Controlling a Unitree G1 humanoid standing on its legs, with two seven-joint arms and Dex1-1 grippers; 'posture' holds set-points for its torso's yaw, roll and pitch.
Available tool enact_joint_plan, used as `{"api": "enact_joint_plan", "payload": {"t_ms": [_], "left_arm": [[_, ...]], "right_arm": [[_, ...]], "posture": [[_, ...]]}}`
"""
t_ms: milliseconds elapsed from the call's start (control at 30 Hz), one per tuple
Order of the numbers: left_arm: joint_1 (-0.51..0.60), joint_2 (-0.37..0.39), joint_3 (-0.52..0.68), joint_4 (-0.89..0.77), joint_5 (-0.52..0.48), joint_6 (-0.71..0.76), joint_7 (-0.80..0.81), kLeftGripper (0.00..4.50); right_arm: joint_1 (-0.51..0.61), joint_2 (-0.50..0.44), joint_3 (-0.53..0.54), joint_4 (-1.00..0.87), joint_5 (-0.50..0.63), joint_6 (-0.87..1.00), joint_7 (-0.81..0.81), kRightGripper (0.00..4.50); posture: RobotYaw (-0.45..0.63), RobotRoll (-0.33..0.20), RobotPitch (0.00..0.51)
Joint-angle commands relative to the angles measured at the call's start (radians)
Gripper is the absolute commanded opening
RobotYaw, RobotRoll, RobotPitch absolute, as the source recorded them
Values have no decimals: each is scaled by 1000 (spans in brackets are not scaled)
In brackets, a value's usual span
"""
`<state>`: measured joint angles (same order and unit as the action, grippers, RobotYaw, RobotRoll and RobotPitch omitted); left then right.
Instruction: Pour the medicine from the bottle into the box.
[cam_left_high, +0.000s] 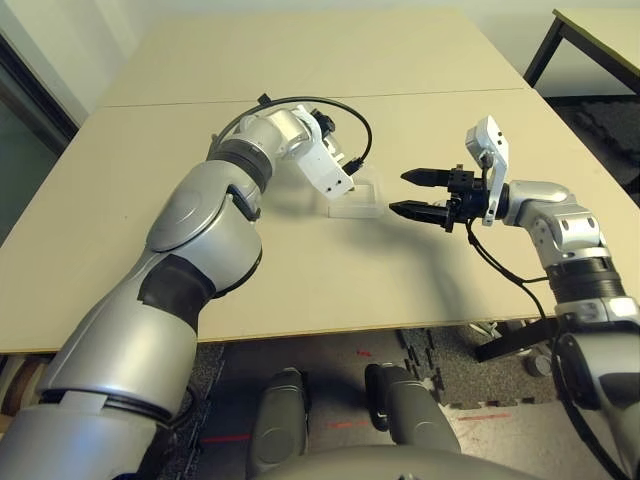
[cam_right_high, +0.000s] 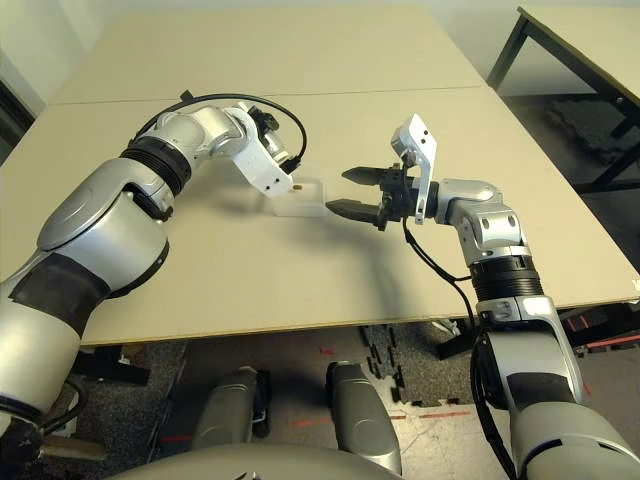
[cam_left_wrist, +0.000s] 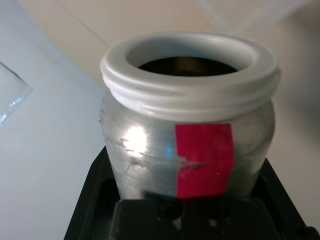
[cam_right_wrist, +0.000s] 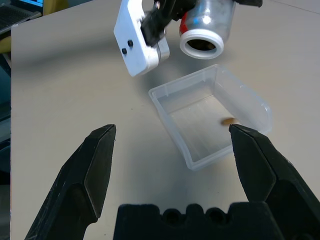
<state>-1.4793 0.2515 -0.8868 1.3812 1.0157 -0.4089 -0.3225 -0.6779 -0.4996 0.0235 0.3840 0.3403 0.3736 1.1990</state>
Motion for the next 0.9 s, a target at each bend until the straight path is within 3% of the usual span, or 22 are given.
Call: {"api": "enact_joint_plan", "payload": {"t_ms": [33,167,300,567,900], "left_arm": [[-1,2,96,-2,-99,-7,-51,2654],[13,2,236,-7,-231,9,-135,2654],[56,-8,476,-18,-473,76,-284,2654],[185,17,763,-88,-764,168,-444,2654],[327,41,978,-218,-988,278,-368,2654]], "right_arm": [[-6,-3,-5,-1,6,-1,-1,4500],[-13,-2,-3,10,4,-5,3,4500],[-23,1,2,28,-1,-13,6,4500],[-30,0,3,24,2,-9,10,4500],[-53,7,8,36,1,-7,17,4500]], "posture": [[-88,0,94],[-77,0,94],[-68,0,95],[-63,0,99],[-46,0,104]]}}
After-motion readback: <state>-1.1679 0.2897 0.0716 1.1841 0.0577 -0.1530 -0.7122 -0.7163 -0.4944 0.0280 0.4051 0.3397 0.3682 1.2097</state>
